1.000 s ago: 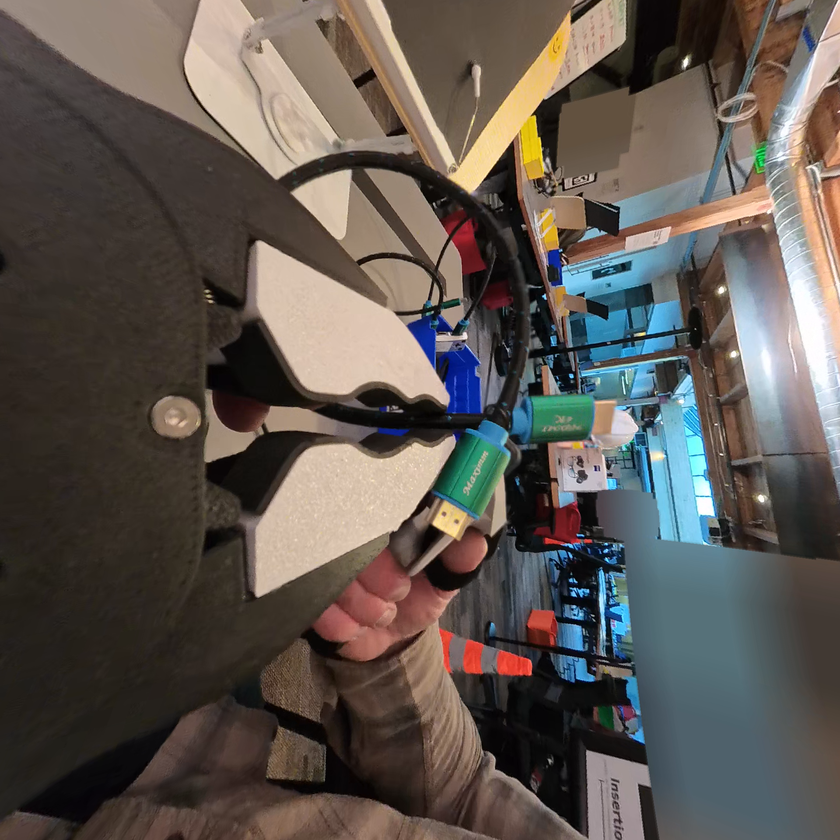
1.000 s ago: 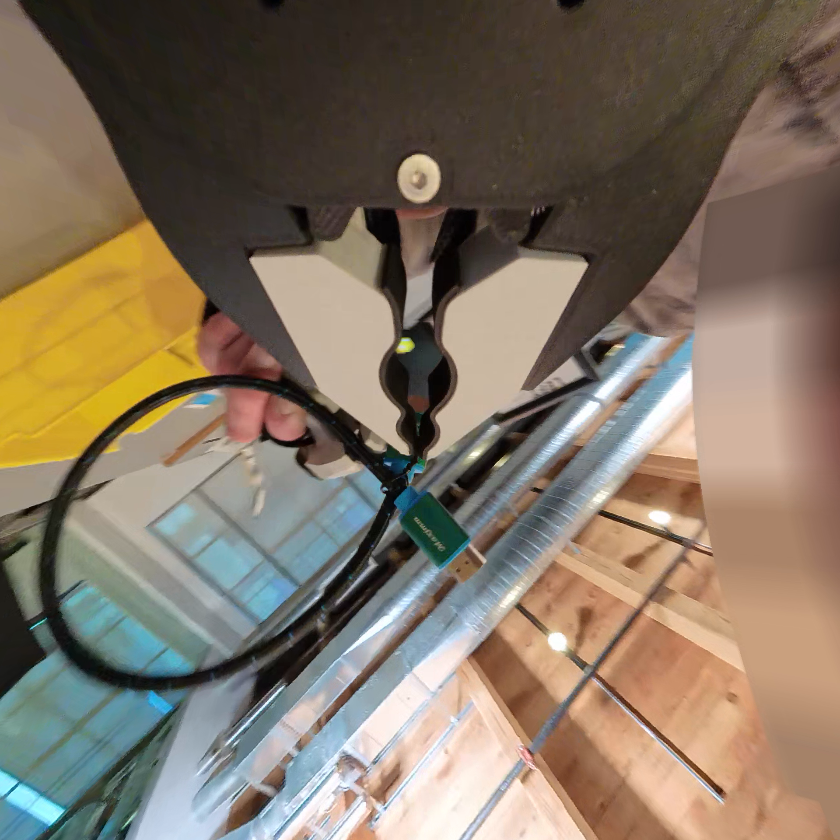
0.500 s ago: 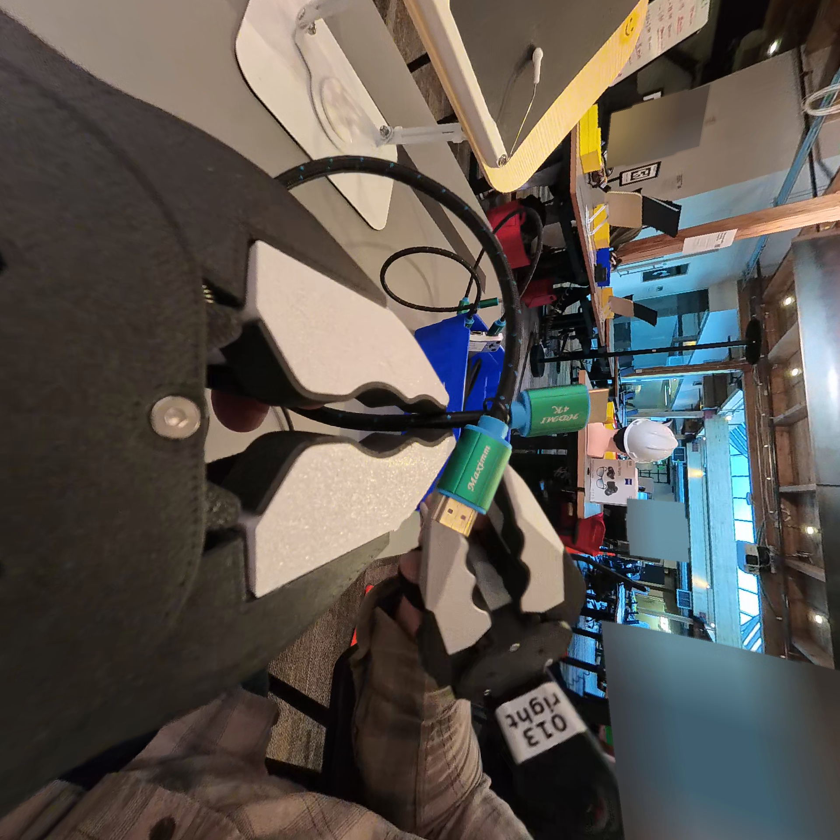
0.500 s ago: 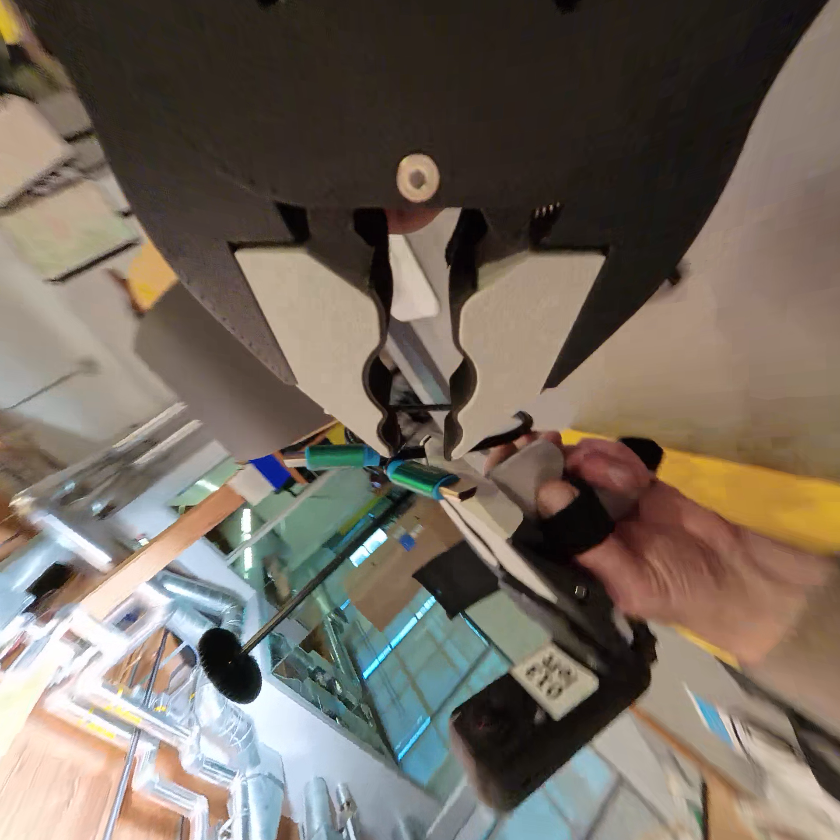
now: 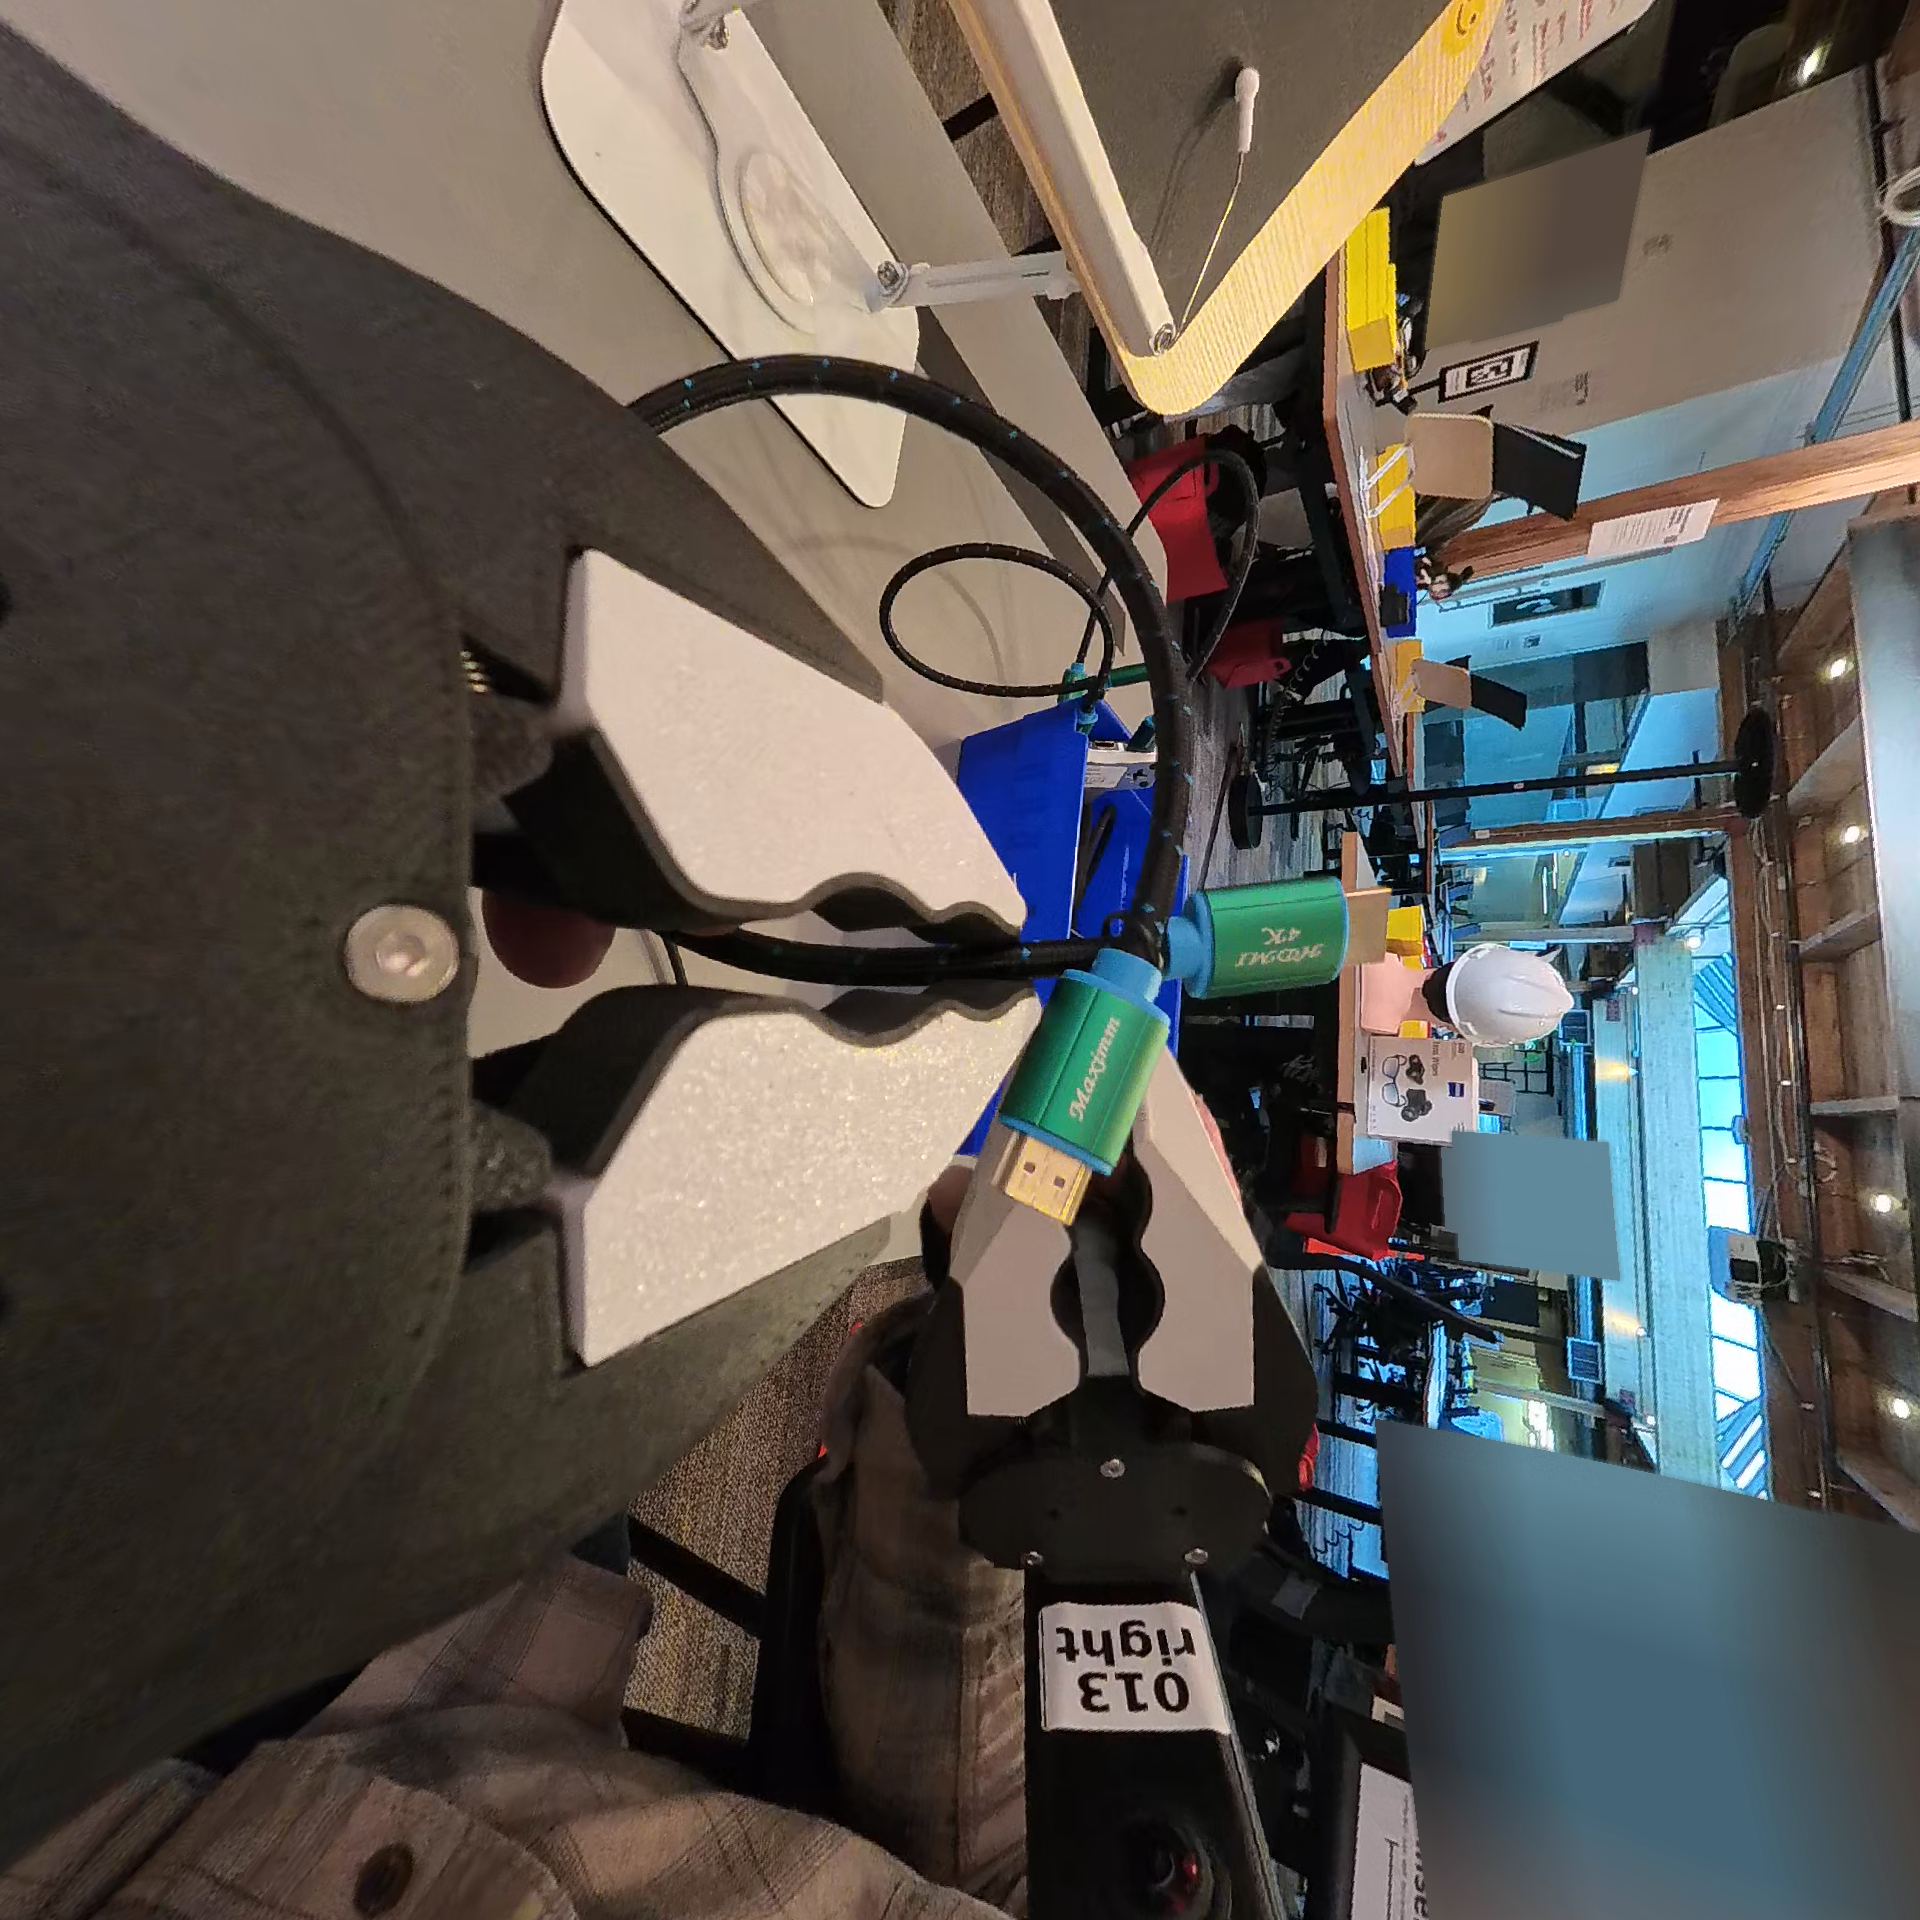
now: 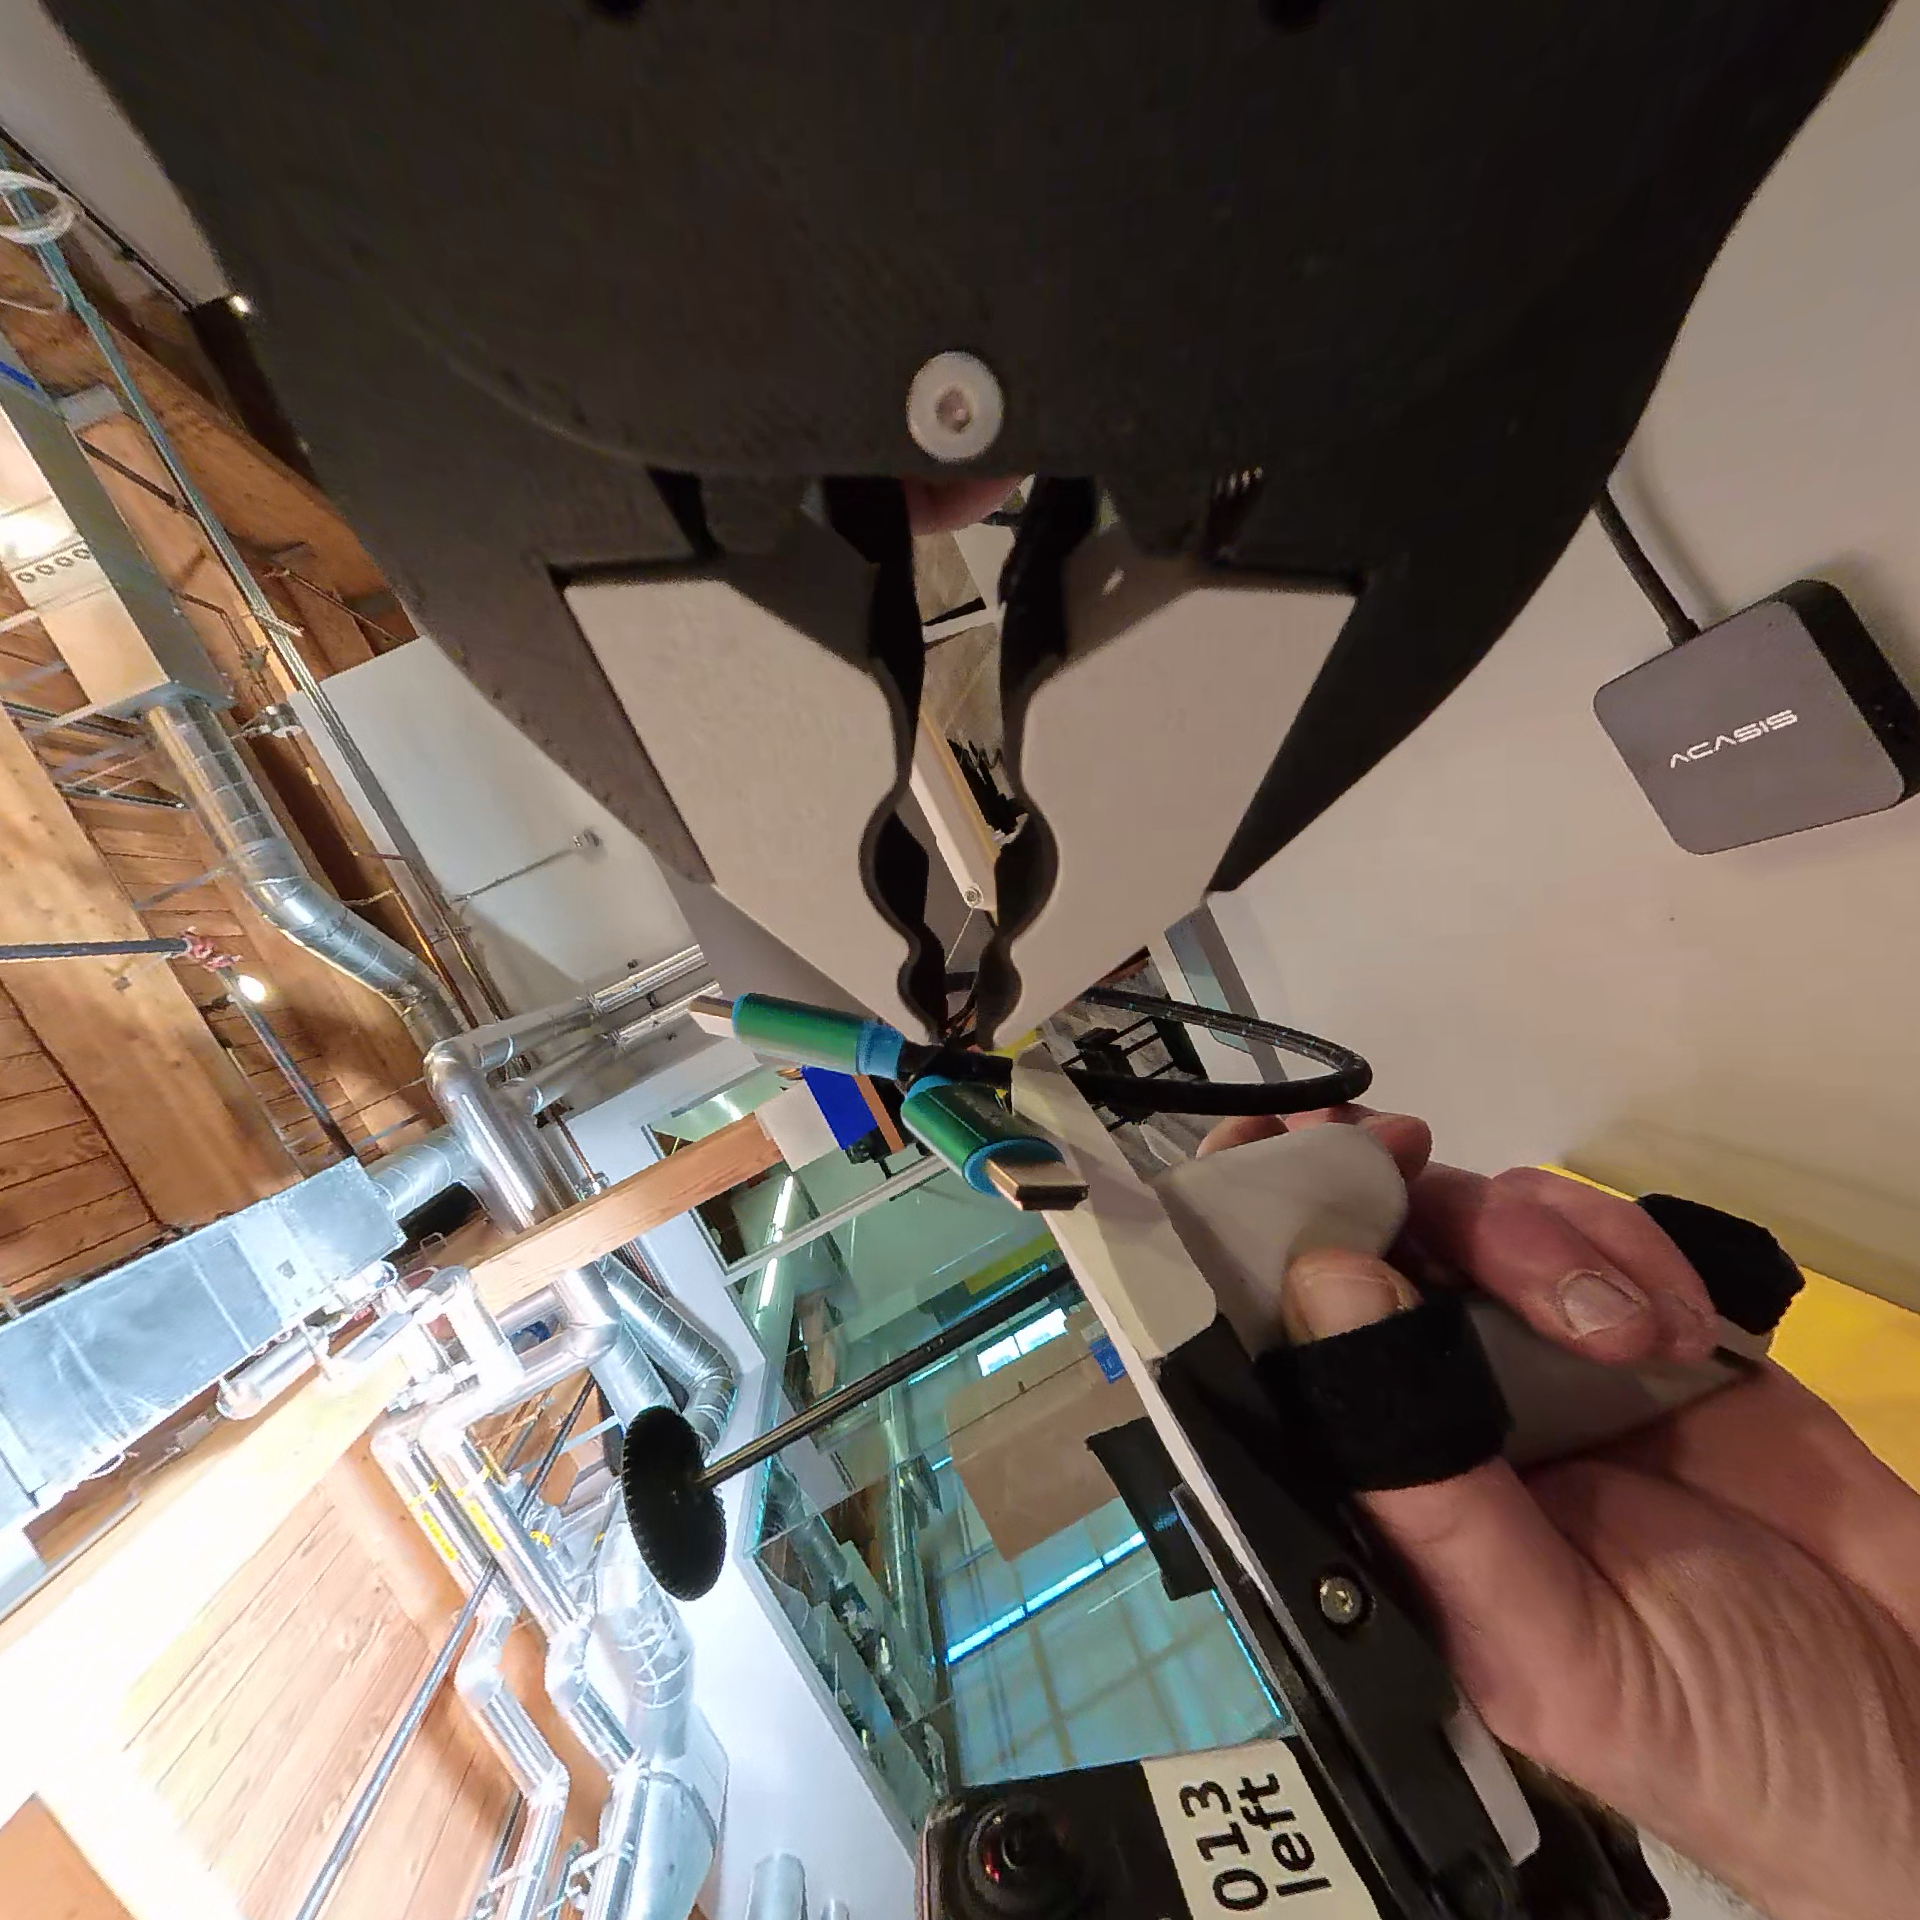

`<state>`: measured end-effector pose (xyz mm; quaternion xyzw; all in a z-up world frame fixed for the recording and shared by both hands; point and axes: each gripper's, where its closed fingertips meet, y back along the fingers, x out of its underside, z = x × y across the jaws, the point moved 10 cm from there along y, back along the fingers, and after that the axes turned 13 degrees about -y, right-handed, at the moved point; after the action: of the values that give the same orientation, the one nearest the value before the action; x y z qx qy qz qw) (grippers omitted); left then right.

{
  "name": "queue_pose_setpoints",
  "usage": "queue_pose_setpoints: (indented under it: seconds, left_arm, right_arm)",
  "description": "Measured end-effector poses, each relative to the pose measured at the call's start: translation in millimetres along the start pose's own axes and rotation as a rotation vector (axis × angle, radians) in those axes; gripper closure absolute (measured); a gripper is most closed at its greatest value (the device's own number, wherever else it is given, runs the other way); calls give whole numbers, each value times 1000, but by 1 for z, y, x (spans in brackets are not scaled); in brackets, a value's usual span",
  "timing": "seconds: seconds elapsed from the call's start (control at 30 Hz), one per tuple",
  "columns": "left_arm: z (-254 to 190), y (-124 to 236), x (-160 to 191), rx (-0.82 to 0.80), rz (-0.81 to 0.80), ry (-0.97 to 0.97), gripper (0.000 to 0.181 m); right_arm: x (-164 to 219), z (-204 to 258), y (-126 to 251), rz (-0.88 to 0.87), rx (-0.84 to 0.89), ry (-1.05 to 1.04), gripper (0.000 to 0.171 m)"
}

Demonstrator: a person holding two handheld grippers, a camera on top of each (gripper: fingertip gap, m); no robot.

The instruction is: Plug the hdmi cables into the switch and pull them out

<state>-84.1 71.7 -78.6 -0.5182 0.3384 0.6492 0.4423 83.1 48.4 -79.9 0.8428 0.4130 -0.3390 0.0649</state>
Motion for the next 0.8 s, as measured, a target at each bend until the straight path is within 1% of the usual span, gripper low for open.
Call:
queue_pose_setpoints:
  seconds: [0.33, 0.47, 0.53, 0.63, 0.7, 0.8]
  left_arm:
    - [-1, -2, 0, 9, -3, 6, 176]
    - [-2, -2, 0, 9, -6, 8, 176]
    - [-2, -1, 0, 0, -8, -7, 176]
    - [-3, -1, -1, -16, -24, -27, 176]
    - [-4, 0, -3, -27, -43, -40, 176]
    - [-4, 2, -5, -53, -49, -80, 176]
  right_arm:
    - [2, -2, 0, 8, 0, -25, 171]
    - [3, -7, 0, 13, -44, -125, 171]
    - [5, -12, 0, 5, -99, -295, 171]
    - [11, -22, -2, -38, -211, -694, 171]
    - [18, -25, -4, -89, -295, -1029, 171]
    - [34, -23, -12, -187, -479, -1632, 171]
